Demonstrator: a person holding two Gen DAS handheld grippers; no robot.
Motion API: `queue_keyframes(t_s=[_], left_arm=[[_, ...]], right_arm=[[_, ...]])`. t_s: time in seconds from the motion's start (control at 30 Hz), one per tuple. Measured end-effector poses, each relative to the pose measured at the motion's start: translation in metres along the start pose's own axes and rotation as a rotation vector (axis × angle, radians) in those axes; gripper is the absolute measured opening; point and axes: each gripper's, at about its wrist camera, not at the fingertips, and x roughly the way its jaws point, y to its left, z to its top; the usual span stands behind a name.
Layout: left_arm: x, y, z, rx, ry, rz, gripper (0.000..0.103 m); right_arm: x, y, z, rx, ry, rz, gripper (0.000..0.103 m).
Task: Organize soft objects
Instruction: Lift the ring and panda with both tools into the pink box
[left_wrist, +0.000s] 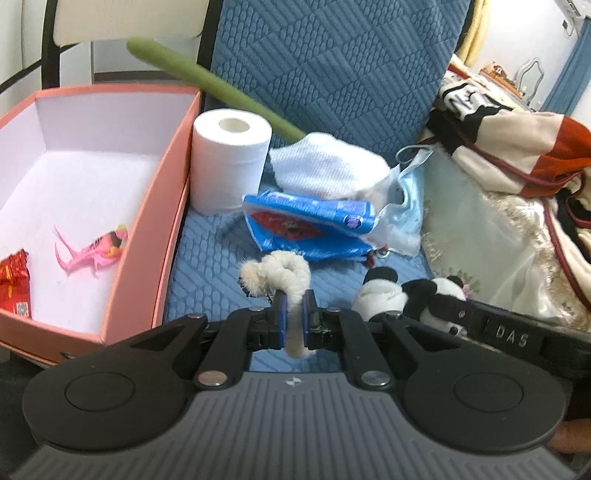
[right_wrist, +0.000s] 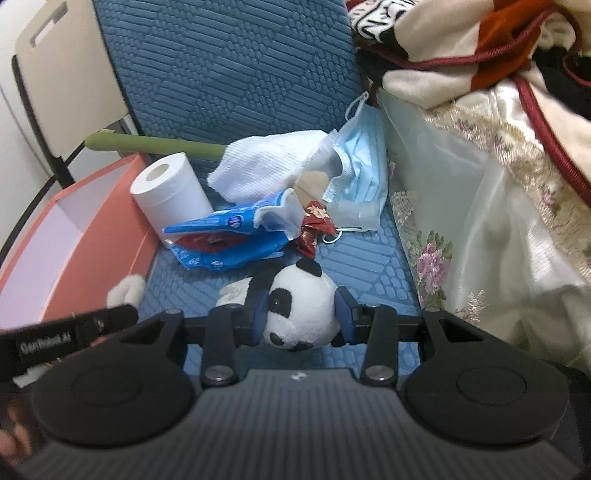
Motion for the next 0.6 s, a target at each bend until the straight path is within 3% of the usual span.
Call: queue_keyframes(t_s=[0.17,0.6], left_arm=[[-0.014,-0.001,0.013,0.001,-0.012,-0.033,0.01],[-0.055,0.024,0.054,-0.004,-0.084,-0.031,0.01]], right_arm=[[-0.014,0.006,0.004,-0.024,-0.006,0.017,0.042],[-0.034,0.045,0.028,-0.061,-0.052,0.078,0.042]])
